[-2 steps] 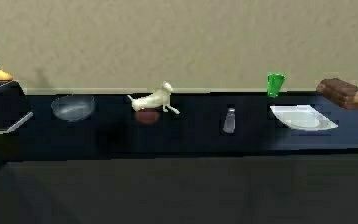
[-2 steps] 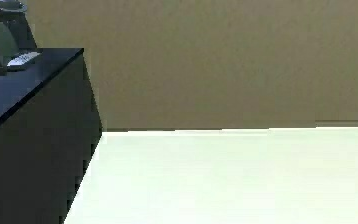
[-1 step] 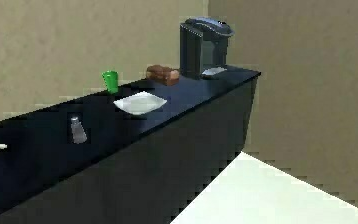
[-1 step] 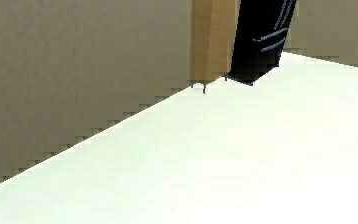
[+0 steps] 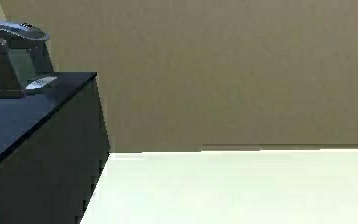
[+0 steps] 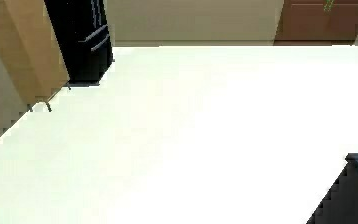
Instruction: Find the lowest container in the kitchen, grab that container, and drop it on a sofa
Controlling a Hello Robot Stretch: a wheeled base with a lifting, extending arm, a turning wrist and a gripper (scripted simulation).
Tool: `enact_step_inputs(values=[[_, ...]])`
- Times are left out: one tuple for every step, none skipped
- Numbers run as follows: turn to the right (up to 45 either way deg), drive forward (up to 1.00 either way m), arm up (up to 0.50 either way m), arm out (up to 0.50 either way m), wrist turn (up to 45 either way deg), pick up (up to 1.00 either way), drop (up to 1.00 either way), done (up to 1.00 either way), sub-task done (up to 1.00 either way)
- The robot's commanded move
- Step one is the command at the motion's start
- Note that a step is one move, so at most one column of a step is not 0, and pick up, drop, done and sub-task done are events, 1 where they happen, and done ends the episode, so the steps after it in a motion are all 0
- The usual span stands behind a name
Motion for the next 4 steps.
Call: enact_step_inputs(values=[[45.0, 0.00, 0.00, 0.00, 0.0, 0.00, 0.00, 0.00, 0.00], [45.0, 0.00, 0.00, 0.00, 0.0, 0.00, 0.00, 0.00, 0.00], [0.0, 0.75, 0.00, 0.00, 0.0, 0.00, 0.00, 0.00, 0.00], [42.0, 0.00, 0.00, 0.00, 0.0, 0.00, 0.00, 0.00, 0.00]])
